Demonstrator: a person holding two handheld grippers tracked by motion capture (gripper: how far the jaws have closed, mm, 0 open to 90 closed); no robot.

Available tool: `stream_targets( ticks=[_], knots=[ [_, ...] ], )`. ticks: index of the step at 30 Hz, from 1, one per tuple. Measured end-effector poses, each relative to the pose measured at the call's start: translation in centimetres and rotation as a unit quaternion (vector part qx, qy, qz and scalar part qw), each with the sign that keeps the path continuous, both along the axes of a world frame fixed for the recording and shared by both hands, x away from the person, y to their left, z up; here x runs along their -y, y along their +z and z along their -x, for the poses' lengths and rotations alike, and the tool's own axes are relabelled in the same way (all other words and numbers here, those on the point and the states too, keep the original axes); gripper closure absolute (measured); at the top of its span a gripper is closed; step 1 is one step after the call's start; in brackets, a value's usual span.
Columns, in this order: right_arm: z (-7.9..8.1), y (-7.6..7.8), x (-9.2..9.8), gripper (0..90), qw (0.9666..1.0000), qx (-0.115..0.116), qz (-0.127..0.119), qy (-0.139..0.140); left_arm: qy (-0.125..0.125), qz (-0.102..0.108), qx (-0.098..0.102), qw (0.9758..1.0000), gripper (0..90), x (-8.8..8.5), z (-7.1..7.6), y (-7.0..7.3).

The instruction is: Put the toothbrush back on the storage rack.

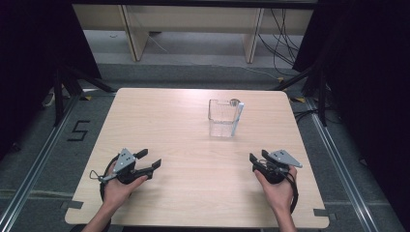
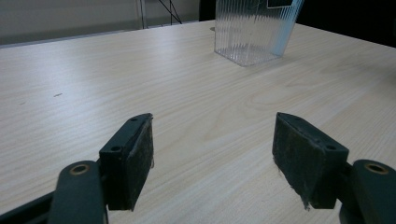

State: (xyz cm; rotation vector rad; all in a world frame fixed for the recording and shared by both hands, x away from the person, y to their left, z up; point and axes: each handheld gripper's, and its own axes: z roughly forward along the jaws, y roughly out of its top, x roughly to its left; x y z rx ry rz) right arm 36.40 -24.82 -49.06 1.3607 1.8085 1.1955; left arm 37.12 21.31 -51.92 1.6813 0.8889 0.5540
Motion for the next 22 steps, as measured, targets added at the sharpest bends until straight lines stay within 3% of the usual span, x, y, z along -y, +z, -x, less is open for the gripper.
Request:
stream_targets(
  ticks=[3,4,6,8,9,10,13,15,16,17,19,20,21,22],
  knots=[
    [0.4,-0.3,0.3,48.1,1.0,-0.002,0.001,0.008,0.0,0.001,-0.001,1.0,28.9,0.0,0.0,-0.1],
    [0.5,-0.4,0.2,48.1,0.9999,0.002,-0.01,0.013,0.002,-0.004,-0.004,1.0,28.9,0.0,0.1,-0.1],
    [0.6,-0.5,0.3,48.1,0.9999,0.005,0.0,0.009,0.002,-0.004,-0.005,1.0,28.9,0.0,0.1,-0.1],
    [0.9,-0.6,0.0,48.1,0.9999,-0.009,-0.014,0.001,0.002,-0.004,-0.004,1.0,28.9,0.0,0.1,-0.2],
    [0.9,-0.7,0.2,48.0,1.0,-0.002,0.004,0.003,0.003,-0.004,-0.004,1.0,28.9,0.0,0.1,-0.2],
    [0.9,-0.8,0.2,48.1,0.9998,0.005,-0.009,0.018,0.003,-0.003,-0.004,1.0,28.9,0.0,0.1,-0.3],
    [0.9,-1.0,0.2,48.1,0.9999,0.011,0.001,0.006,0.003,-0.002,-0.004,1.0,28.9,-0.1,0.1,-0.3],
    [1.0,-1.0,0.1,48.0,0.9999,-0.001,-0.005,0.01,0.004,0.001,-0.002,1.0,28.9,-0.1,0.2,-0.3],
    [1.2,-1.0,0.1,48.0,0.9998,0.008,-0.016,0.011,0.002,0.007,0.003,1.0,28.9,-0.2,0.2,-0.4],
    [1.1,-1.1,0.2,48.0,0.9998,0.013,-0.01,0.012,0.005,0.003,0.001,1.0,29.0,-0.2,0.3,-0.3],
    [1.2,-1.1,0.2,48.0,0.9997,0.013,-0.012,0.017,0.005,0.005,0.002,1.0,29.0,-0.2,0.3,-0.3],
    [1.3,-1.2,0.0,48.0,0.9996,0.006,-0.025,0.01,0.005,0.005,0.002,1.0,29.0,-0.2,0.3,-0.3],
    [1.2,-1.2,0.2,48.0,0.9997,0.013,-0.013,0.014,0.005,0.006,0.003,1.0,29.0,-0.2,0.3,-0.3],
    [1.4,-1.2,0.0,48.0,0.9996,0.006,-0.026,0.007,0.006,0.007,0.003,1.0,29.0,-0.2,0.3,-0.3]
  ],
)
